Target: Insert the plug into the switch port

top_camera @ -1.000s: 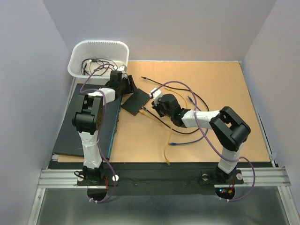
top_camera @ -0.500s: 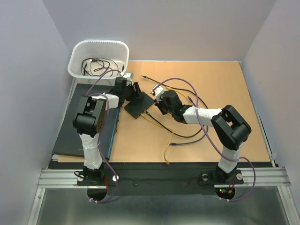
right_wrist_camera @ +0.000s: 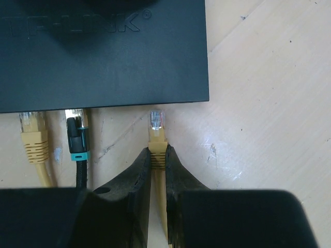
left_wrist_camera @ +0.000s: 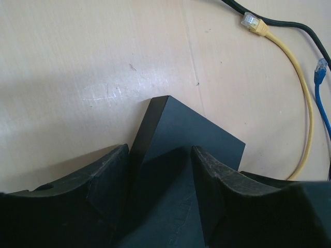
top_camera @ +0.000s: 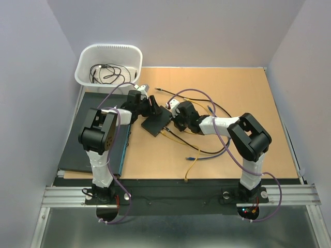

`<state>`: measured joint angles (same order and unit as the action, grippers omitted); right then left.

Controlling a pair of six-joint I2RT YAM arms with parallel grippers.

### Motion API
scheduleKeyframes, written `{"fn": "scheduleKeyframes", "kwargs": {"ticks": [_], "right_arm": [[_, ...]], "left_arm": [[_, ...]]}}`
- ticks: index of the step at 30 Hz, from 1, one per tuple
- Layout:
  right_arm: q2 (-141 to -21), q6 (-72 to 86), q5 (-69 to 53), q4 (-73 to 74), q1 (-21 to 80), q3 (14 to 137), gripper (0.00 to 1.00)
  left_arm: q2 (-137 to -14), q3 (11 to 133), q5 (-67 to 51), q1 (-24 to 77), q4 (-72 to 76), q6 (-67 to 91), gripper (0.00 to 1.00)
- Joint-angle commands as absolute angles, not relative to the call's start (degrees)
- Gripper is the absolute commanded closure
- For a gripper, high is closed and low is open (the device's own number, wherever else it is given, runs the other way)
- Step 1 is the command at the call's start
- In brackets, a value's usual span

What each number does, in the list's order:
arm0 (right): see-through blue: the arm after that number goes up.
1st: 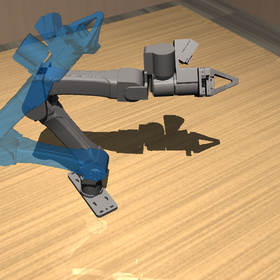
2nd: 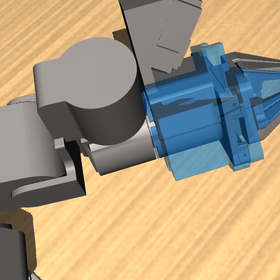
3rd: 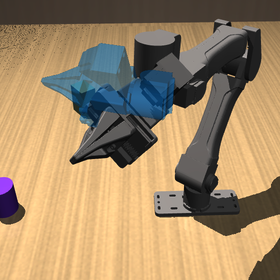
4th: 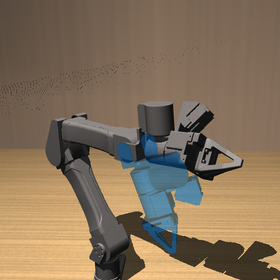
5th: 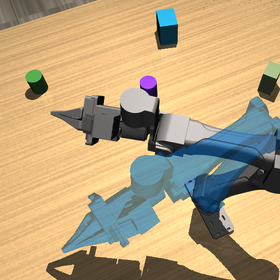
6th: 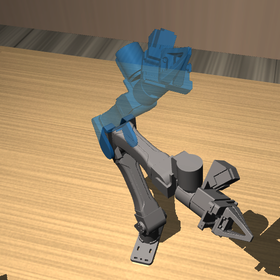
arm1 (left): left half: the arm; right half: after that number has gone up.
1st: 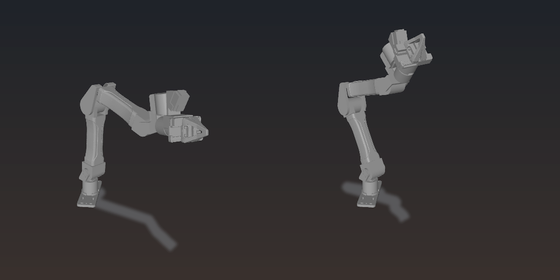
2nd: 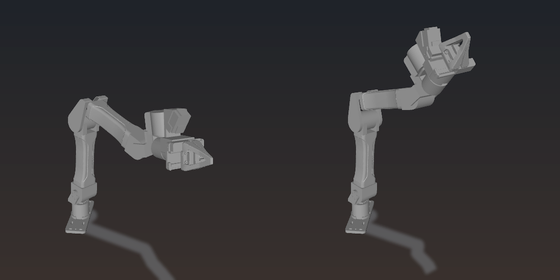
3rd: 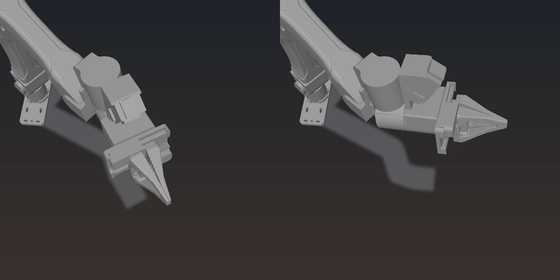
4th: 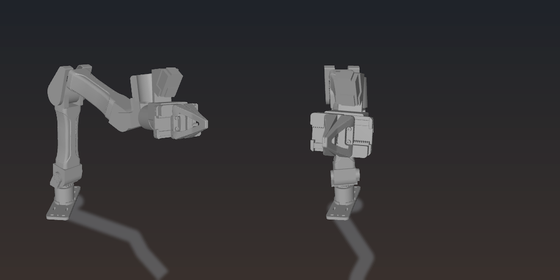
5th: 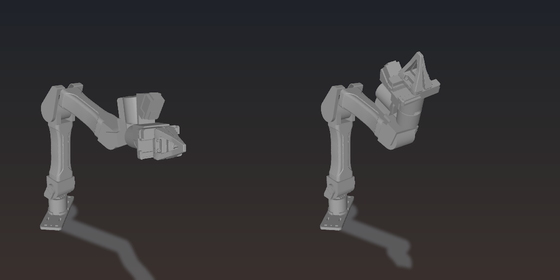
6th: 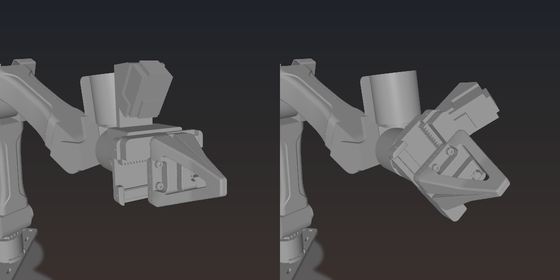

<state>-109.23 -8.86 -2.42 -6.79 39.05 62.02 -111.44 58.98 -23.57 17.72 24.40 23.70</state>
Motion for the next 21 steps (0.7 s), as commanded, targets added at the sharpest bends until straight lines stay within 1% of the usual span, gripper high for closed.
{"fn": "scheduleKeyframes", "kwargs": {"ticks": [1,11,21], "right_arm": [[-107.3,-6.8,-5.8,-5.9,39.2,61.5,1.0],[-109.2,-5.4,-6.9,-5.5,39.5,64.2,1.0],[-112.3,-3.3,-2.2,-3.8,39.6,68.5,0.99]], "left_arm": [[-112.2,56.1,-25.0,18.5,18.3,24.7,0.37],[-112.3,54.2,-25.0,18.7,19.3,24.6,0.38],[-111.4,53.4,-24.3,19.2,19.4,24.0,0.4]]}}
